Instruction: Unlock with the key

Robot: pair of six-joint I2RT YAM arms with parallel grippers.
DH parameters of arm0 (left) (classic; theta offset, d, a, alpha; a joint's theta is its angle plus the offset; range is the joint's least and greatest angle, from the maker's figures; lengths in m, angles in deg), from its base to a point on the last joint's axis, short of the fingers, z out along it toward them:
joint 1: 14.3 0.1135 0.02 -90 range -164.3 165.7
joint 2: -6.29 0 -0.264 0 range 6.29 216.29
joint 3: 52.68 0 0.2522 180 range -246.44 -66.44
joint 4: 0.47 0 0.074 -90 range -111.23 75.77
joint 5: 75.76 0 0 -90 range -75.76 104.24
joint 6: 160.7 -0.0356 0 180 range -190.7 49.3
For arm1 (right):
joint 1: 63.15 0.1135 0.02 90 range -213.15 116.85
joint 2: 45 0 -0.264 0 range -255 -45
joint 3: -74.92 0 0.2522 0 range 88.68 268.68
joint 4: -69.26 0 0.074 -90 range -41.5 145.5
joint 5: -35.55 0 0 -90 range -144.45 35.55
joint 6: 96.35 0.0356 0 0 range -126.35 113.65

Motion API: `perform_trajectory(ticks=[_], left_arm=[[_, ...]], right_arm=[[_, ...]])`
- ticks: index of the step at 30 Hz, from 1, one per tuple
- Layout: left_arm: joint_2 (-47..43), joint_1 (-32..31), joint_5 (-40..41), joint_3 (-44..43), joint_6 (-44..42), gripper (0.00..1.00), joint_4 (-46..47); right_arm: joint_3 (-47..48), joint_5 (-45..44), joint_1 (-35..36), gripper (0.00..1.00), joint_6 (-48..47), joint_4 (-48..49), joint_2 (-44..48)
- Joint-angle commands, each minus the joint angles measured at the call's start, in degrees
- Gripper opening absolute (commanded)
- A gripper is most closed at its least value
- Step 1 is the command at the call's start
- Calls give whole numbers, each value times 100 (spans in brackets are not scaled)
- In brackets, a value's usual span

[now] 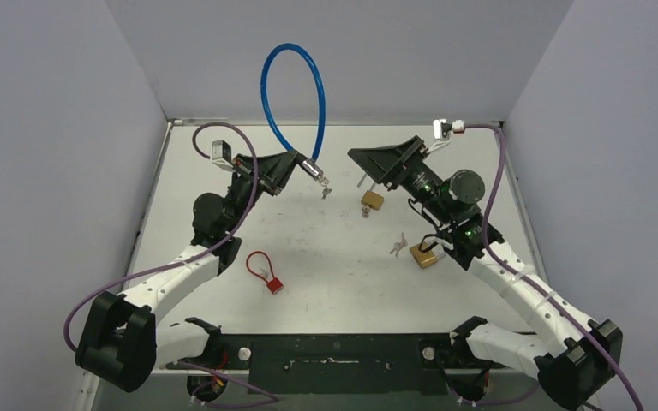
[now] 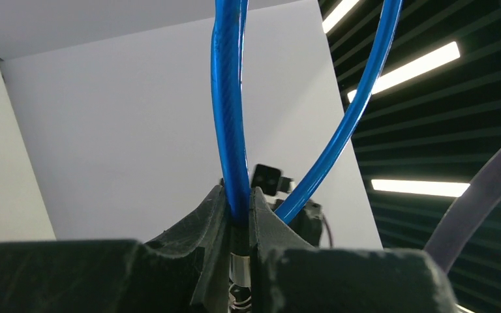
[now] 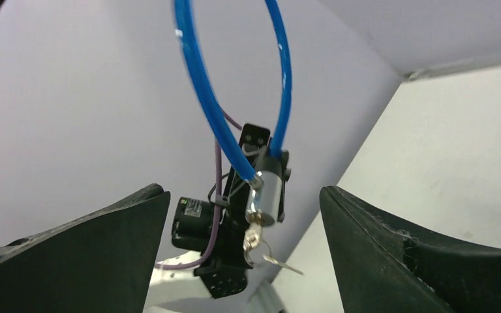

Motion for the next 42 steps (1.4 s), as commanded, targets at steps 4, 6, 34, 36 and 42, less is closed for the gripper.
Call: perform_trajectory(ticks=[4, 6, 34, 36, 42], left_arm=[[-398, 30, -211, -95, -296, 0, -256], [-441, 32, -261, -86, -328, 0, -370], [-1304, 342, -301, 79, -3206, 0, -4661], [-1267, 483, -169, -77, -3710, 0, -5177], [-417, 1070, -165, -1014, -5311, 0, -6739]], right_arm=[[1817, 53, 377, 89, -3452, -2079, -702], [2209, -194, 659, 90, -3940, -2420, -956], [1599, -1170, 604, 0, -3443, -2165, -1130], [1509, -1100, 434, 0, -3379, -2368, -1139], [1087, -689, -132, 0, -3420, -2875, -1216]])
